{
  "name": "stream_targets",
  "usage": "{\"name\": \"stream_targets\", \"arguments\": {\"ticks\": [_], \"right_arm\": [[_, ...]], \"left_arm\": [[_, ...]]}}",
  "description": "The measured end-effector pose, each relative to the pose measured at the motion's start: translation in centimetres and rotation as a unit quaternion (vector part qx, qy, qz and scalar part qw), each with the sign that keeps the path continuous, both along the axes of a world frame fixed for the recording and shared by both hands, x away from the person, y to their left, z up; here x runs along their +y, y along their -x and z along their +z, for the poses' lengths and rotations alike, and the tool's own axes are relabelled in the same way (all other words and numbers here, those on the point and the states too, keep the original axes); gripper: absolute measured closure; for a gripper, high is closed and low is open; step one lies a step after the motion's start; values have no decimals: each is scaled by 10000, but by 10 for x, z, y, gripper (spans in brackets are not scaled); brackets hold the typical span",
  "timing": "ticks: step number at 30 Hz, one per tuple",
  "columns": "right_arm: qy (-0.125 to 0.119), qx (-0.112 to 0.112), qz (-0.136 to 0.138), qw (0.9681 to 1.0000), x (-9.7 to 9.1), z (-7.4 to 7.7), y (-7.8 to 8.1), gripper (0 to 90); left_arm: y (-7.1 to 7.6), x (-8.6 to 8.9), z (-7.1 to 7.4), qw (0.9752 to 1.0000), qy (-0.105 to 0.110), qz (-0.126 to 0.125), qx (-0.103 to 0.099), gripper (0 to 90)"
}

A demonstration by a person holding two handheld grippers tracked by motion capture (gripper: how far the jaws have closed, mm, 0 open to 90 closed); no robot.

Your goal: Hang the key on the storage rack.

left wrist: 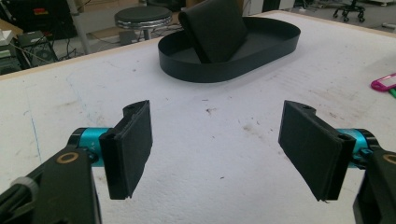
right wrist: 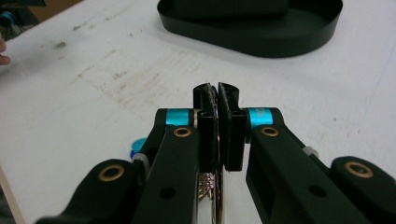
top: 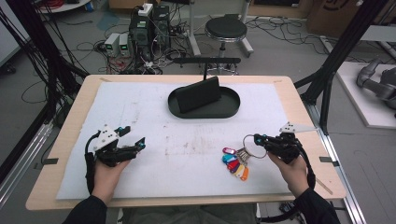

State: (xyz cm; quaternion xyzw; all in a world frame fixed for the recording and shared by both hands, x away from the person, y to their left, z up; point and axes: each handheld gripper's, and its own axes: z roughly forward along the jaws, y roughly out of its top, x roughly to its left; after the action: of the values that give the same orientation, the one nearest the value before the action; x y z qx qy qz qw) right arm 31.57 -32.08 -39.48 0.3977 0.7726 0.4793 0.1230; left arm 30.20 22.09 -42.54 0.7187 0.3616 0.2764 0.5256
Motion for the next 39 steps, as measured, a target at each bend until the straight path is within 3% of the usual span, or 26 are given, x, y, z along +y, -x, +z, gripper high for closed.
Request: {"name": "stream_targets", "arguments": {"ticks": [5, 8, 13, 24, 39], "right_arm": [[16, -243, 81, 9997, 0, 18, -4, 873], [38, -344, 136, 9993, 1, 24, -6, 873], [96, -493, 433, 9978, 7, 42, -17, 874], [113, -780, 734, 9942, 16, 70, -36, 875], [41, -1197, 907, 9886, 32, 102, -65, 875]], "left_arm": [[0, 0, 0, 10000, -4, 2, 5, 265], [1, 1, 0, 9999, 105, 11, 3, 265], [2, 3, 1, 9997, 211, -71, -41, 263], [5, 7, 0, 9999, 144, -13, -24, 263], [9, 14, 0, 9998, 149, 74, -50, 263]]}}
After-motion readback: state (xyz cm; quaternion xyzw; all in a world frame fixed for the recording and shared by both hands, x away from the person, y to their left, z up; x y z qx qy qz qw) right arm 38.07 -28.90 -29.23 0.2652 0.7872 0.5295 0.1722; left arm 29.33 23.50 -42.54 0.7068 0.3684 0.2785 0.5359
